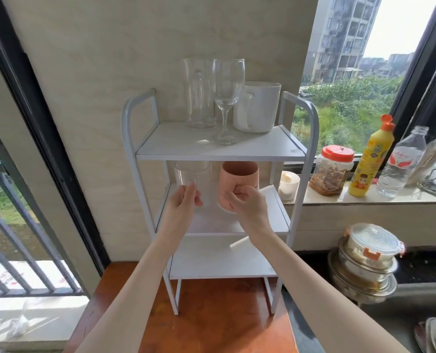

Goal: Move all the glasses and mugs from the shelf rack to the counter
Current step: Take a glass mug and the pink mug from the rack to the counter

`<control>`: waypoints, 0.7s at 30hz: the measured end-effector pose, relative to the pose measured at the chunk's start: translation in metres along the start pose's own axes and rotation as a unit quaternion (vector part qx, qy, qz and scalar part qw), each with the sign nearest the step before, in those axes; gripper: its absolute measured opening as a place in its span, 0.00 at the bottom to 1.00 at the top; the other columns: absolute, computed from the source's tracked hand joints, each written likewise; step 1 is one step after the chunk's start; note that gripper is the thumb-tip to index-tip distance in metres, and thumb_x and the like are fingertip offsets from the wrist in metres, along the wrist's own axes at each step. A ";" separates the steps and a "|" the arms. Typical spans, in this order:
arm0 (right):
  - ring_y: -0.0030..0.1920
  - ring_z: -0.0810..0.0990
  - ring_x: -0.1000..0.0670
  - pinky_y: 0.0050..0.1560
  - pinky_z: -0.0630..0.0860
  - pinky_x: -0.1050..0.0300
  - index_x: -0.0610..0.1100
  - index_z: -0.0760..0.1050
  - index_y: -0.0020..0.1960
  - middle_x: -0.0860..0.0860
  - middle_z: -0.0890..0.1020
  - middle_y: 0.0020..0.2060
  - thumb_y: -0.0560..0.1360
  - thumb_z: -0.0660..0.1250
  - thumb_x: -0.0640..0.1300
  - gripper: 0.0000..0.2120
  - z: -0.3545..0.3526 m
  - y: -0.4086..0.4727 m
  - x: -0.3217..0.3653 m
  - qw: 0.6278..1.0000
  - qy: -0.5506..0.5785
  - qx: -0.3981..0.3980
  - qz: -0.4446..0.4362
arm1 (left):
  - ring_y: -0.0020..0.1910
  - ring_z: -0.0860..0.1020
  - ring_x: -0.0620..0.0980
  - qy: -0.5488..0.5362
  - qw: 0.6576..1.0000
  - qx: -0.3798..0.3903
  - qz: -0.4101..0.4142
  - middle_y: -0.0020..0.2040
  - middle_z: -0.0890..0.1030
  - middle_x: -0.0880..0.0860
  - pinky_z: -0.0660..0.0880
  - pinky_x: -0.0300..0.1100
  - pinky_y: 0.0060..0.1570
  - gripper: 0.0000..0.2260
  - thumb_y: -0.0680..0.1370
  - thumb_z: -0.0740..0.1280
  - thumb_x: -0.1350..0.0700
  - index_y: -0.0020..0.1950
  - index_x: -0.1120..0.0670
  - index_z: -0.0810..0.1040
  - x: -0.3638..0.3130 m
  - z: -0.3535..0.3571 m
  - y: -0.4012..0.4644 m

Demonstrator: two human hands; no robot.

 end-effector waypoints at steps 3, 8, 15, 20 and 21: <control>0.46 0.76 0.49 0.35 0.68 0.72 0.40 0.78 0.44 0.49 0.79 0.40 0.70 0.68 0.44 0.08 0.008 0.000 0.000 0.999 -0.020 -0.048 0.016 | 0.30 0.71 0.36 0.002 1.000 -0.001 0.000 0.34 0.74 0.50 0.67 0.30 0.39 0.16 0.80 0.55 0.49 0.38 0.55 0.73 -0.003 -0.001 0.000; 0.50 0.77 0.45 0.44 0.75 0.57 0.45 0.71 0.41 0.47 0.78 0.43 0.71 0.65 0.41 0.03 0.010 -0.004 0.003 0.998 -0.013 -0.054 0.037 | 0.35 0.72 0.45 -0.003 1.000 -0.014 -0.004 0.33 0.75 0.52 0.68 0.37 0.42 0.16 0.80 0.55 0.53 0.36 0.55 0.73 -0.003 -0.005 0.001; 0.42 0.75 0.52 0.36 0.71 0.64 0.43 0.69 0.49 0.53 0.75 0.40 0.75 0.61 0.44 0.05 -0.005 -0.013 -0.007 0.997 0.026 -0.069 0.029 | 0.33 0.68 0.48 -0.040 0.999 -0.013 -0.033 0.29 0.67 0.50 0.66 0.42 0.43 0.16 0.79 0.55 0.53 0.31 0.54 0.64 -0.006 -0.010 -0.004; 0.34 0.72 0.51 0.34 0.67 0.58 0.46 0.71 0.38 0.50 0.75 0.32 0.75 0.63 0.47 0.08 -0.031 -0.028 -0.011 0.995 0.039 -0.091 -0.005 | 0.27 0.62 0.42 -0.026 0.998 -0.061 -0.011 0.29 0.63 0.49 0.62 0.36 0.32 0.16 0.79 0.56 0.48 0.34 0.54 0.63 -0.009 -0.020 -0.032; 0.35 0.73 0.51 0.35 0.68 0.57 0.47 0.71 0.38 0.50 0.75 0.32 0.75 0.63 0.47 0.08 -0.035 -0.034 -0.011 0.996 0.038 -0.081 -0.007 | 0.27 0.62 0.42 -0.039 0.997 -0.071 -0.018 0.29 0.62 0.49 0.61 0.37 0.33 0.16 0.79 0.57 0.48 0.34 0.54 0.63 -0.011 -0.022 -0.038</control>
Point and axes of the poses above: each hand's wrist, its own y-axis towards the middle knuckle, its own z-axis out of the palm, x = y × z, the point moved 2 cm from there along y, towards the middle knuckle
